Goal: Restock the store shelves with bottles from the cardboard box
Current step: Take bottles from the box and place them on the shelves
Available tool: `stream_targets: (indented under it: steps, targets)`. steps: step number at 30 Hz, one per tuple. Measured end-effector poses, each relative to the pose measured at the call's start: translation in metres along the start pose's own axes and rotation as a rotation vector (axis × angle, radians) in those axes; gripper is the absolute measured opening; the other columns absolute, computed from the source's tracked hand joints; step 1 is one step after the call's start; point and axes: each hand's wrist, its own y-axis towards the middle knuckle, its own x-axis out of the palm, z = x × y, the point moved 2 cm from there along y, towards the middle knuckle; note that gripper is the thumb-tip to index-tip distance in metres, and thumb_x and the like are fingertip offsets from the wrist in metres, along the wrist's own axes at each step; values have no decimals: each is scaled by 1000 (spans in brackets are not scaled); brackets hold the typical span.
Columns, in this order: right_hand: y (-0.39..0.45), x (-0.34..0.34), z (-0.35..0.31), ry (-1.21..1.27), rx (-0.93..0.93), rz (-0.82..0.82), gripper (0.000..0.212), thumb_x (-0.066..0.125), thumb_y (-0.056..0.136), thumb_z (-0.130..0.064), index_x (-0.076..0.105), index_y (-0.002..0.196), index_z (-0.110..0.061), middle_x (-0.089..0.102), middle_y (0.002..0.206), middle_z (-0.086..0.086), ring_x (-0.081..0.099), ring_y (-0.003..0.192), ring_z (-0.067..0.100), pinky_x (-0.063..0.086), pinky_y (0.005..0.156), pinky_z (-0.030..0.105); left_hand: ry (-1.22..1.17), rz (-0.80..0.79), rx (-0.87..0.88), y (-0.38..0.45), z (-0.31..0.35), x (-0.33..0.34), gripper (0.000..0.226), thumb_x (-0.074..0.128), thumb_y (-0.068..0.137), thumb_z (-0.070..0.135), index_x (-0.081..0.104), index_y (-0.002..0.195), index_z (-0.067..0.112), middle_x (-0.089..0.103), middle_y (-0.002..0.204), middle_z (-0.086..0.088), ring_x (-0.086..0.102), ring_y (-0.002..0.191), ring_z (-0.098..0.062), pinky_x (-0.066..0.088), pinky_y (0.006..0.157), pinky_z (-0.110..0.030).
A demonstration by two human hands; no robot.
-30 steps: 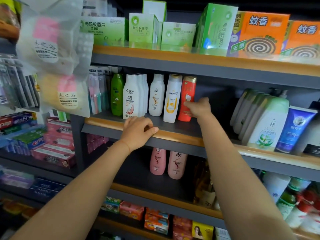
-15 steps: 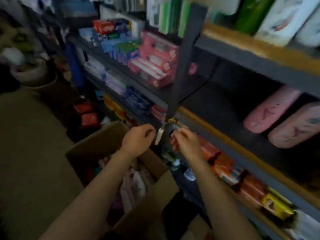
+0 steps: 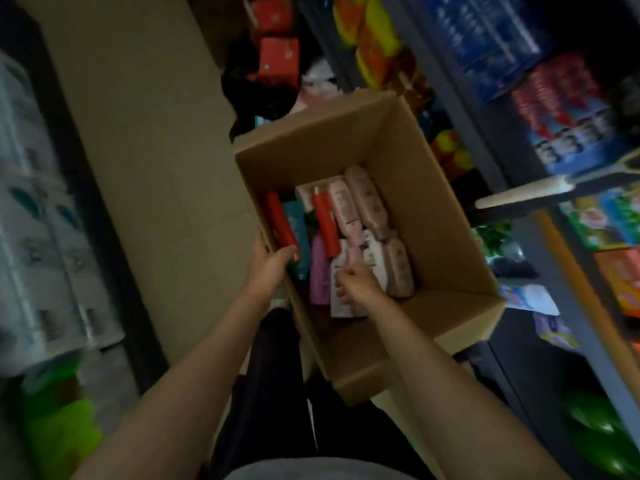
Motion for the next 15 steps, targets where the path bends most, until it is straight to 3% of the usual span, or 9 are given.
stream_targets:
  steps: [2, 4, 8, 12, 15]
  targets:
    - [26, 8, -1, -24, 35, 1, 22, 53, 92, -25, 59, 111, -17, 61, 86, 5, 65, 89, 29, 55, 79, 44, -98, -31, 34, 3, -8, 0, 53, 65, 90, 8, 45, 138, 18, 63, 121, 3, 61, 121, -24, 53, 95, -30]
    - [46, 12, -9, 14, 44, 43, 17, 56, 92, -22, 55, 109, -20, 61, 92, 6, 62, 92, 28, 54, 85, 46, -130, -60, 78, 4, -14, -4, 65, 65, 84, 22, 43, 146, 18, 63, 130, 1, 62, 120, -18, 52, 99, -32]
    - [82, 16, -33, 27, -17, 134, 10, 58, 90, -10, 59, 94, -19, 66, 96, 11, 65, 81, 24, 50, 67, 29, -127, -47, 120, 9, -19, -3, 74, 64, 84, 31, 37, 151, 15, 61, 136, -3, 61, 121, -13, 50, 104, -33]
    - [114, 23, -37, -43, 0, 127, 33, 63, 84, -4, 63, 116, -2, 67, 98, 17, 64, 83, 25, 50, 63, 28, -118, -51, 117, 14, -27, 2, 83, 66, 82, 42, 32, 155, 19, 58, 140, -1, 61, 120, -9, 49, 106, -36]
    - [130, 26, -36, -38, 18, 115, 37, 65, 86, -9, 60, 121, 1, 66, 104, 17, 62, 88, 25, 51, 72, 34, -121, -43, 126, 16, -31, 0, 90, 66, 78, 50, 31, 155, 19, 59, 139, 0, 60, 121, -10, 48, 106, -37]
